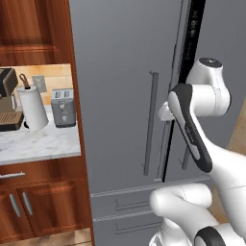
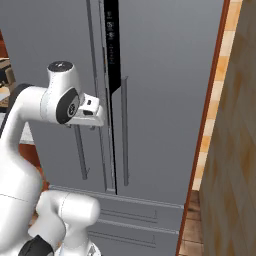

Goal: Retrieve the banana and peach from the fridge and place them into the bowl on the dining table.

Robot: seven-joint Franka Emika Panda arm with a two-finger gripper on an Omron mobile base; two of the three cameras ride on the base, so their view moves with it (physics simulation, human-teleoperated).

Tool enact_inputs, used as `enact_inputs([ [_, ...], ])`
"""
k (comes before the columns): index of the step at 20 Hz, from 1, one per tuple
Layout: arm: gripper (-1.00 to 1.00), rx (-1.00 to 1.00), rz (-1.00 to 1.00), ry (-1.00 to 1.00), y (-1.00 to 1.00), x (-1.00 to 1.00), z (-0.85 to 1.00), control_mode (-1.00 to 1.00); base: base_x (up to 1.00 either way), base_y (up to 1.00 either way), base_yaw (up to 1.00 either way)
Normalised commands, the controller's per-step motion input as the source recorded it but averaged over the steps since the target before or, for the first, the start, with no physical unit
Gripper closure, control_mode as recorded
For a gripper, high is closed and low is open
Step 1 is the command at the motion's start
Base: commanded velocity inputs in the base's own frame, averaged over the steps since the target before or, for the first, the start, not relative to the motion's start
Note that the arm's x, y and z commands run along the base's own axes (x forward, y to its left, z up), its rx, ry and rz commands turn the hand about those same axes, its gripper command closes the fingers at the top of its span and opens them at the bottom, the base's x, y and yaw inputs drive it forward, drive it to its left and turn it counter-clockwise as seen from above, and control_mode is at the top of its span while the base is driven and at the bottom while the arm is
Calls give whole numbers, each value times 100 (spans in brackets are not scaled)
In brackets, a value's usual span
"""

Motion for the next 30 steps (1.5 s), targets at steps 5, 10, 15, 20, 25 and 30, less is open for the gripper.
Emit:
enact_inputs([
  [5, -100, 0, 0, -10, -11, -48, -3, -100, 0, 0, 0],
  [10, -100, 0, 0, -6, -6, -28, -2, 100, -18, -3, 0],
  [15, -100, 0, 0, 0, 0, 0, 0, 100, -44, -7, 0],
  [20, -100, 0, 0, 0, 0, 0, 0, 100, -51, -11, 0],
  [25, -100, 0, 0, 0, 0, 0, 0, 100, -55, -23, 0],
  [30, -100, 0, 0, 0, 0, 0, 0, 100, -37, -18, 0],
])
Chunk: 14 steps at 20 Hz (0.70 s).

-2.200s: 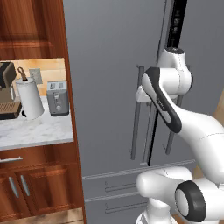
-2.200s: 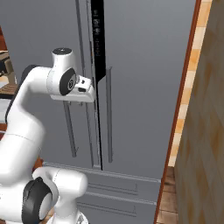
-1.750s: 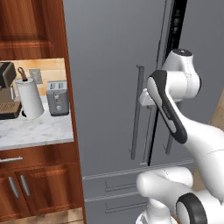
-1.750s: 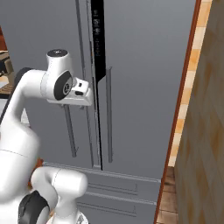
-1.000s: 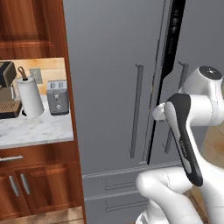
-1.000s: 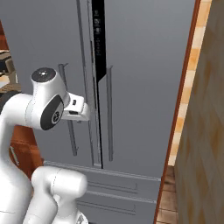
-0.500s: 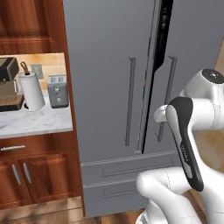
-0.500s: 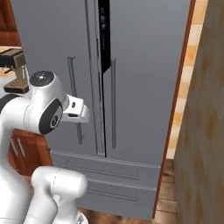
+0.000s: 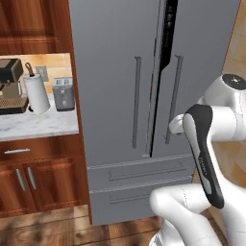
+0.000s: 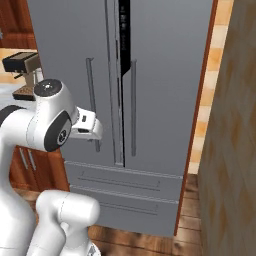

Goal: Retrieve the banana and peach from the fridge and place them into the bowl on the dining table.

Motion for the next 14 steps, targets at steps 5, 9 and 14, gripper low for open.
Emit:
enact_inputs([
  [5, -100, 0, 0, -1, -4, -2, 0, -100, -16, -9, 2],
  [9, -100, 0, 0, -6, -23, -8, 0, -100, 0, 0, 0],
  [14, -100, 0, 0, -7, -23, -1, 0, -100, 0, 0, 0],
])
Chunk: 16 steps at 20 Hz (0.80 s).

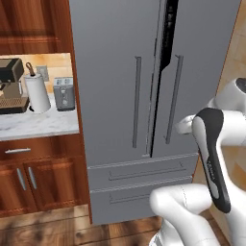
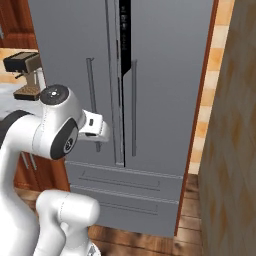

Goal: Retrieve the banana and peach from the fridge and place them into the bowl on the dining table.

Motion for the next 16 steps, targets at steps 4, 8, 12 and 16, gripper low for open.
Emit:
enact_inputs([
  [4, -100, 0, 0, -3, -21, 0, 0, -100, 0, 0, 0],
  [8, -100, 0, 0, -17, -24, 0, 13, -100, 0, 0, 0],
  [12, -100, 0, 0, -8, -16, 8, 7, -100, 0, 0, 0],
  [16, -100, 0, 0, -1, -20, 36, 5, -100, 0, 0, 0],
])
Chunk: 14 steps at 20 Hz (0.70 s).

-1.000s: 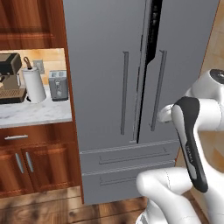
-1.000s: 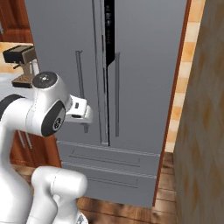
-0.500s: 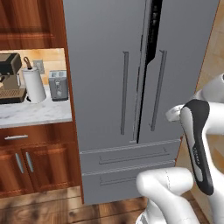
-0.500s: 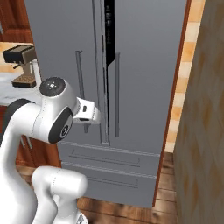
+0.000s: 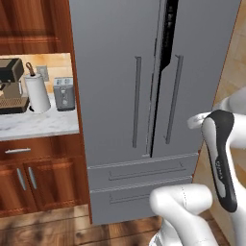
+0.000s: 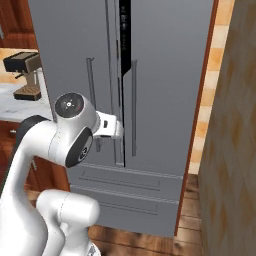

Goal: Retrieve the banana and peach from the fridge and place them into the bowl on the dining table.

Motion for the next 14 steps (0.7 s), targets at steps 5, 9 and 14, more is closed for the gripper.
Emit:
enact_inputs([
  [5, -100, 1, 0, 0, -16, 72, 7, -100, 0, 0, 0],
  [9, -100, 1, 0, -1, -8, 83, 7, -100, 0, 0, 0],
  [14, -100, 0, 1, -4, -9, 48, 2, -100, 0, 0, 0],
])
